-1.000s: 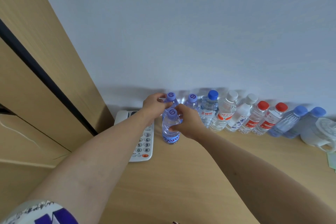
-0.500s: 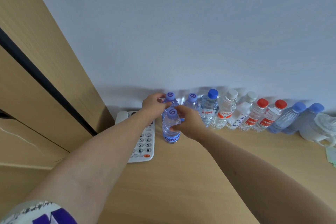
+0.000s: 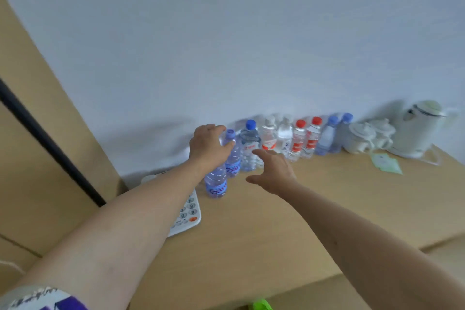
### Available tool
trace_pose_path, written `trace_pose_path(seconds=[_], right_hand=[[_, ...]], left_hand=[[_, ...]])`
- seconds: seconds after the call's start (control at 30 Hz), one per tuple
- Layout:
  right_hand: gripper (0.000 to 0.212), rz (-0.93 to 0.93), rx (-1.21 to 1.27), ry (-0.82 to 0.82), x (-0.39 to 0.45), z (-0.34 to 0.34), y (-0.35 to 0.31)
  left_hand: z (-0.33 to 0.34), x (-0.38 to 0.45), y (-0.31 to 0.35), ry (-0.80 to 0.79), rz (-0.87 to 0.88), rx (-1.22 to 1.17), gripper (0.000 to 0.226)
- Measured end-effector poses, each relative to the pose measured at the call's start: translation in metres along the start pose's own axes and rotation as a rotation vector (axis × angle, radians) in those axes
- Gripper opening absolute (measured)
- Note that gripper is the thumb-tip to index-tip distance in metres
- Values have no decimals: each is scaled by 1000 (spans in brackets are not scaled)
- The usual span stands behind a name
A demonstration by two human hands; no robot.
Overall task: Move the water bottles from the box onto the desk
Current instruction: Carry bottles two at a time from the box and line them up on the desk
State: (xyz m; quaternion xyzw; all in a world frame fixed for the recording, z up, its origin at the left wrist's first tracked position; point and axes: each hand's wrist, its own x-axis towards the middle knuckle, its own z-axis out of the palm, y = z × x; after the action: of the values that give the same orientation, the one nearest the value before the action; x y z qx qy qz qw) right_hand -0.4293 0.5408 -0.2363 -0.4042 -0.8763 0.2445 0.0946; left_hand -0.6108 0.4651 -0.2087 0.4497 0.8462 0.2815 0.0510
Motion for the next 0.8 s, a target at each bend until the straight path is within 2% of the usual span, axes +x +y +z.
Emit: trace_pose_path(seconds=[0.2,0.4,0.53,0.8], right_hand=[[92,273,-121,131,-90,-53,64],[93,542,-108,263,-196,-101,142],[92,670,-107,361,-269,-125,193],[90,944,-103,426,-445,-171,307]], left_hand=[[54,-37,102,-125,381,148,56],[106,-103,219,-265,689,223,65],[141,-155,293,-358,794,185,69],[220,-299,442,-561,938,140,72]])
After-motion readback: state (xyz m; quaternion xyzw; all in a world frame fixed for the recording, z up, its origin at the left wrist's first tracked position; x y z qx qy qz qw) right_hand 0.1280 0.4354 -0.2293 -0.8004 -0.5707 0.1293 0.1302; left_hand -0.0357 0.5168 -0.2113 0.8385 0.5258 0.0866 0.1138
